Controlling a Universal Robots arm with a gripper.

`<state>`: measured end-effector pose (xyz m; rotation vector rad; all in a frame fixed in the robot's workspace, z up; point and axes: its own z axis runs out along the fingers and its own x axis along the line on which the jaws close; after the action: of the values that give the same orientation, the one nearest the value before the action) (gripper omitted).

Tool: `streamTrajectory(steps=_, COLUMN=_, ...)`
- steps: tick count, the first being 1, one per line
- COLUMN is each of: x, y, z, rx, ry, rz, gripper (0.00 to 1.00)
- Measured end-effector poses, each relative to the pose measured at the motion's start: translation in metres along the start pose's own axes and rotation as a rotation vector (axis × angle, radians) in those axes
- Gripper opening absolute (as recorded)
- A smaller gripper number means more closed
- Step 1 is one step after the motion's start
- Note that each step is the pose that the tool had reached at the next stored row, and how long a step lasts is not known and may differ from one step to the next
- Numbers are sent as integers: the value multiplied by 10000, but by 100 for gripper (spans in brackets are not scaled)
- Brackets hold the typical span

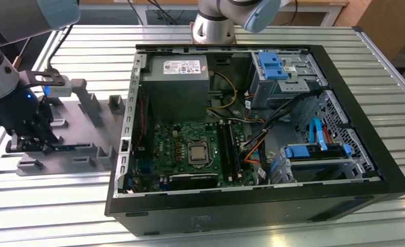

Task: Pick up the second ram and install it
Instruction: 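Pick up the second ram and move it above second insertion slot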

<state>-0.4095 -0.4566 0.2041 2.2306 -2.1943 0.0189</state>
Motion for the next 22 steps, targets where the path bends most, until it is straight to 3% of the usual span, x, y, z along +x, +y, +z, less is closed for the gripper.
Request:
streamTrajectory(steps=3, x=1, y=0, z=16, rx=-2, ry=-28, rz=-1, gripper=31)
streamTrajectory(steps=6, x=0, y=-1, z=29, rx=1, ry=-146, rz=-1, gripper=31)
streamTrajectory(steps=8, x=0, y=-1, z=40, rx=2, ry=-175, rz=-1, gripper=31)
streamTrajectory(steps=14, x=2, y=0, z=73, rx=4, ry=-176, rz=-76, gripper=31)
streamTrajectory(steps=16, x=3, y=0, z=80, rx=9, ry=-176, rz=-81, gripper=29)
streamTrajectory(steps=17, x=3, y=-1, z=83, rx=10, ry=-176, rz=-81, gripper=22)
streamTrajectory(steps=22, x=3, y=-1, z=100, rx=16, ry=-178, rz=-82, gripper=22)
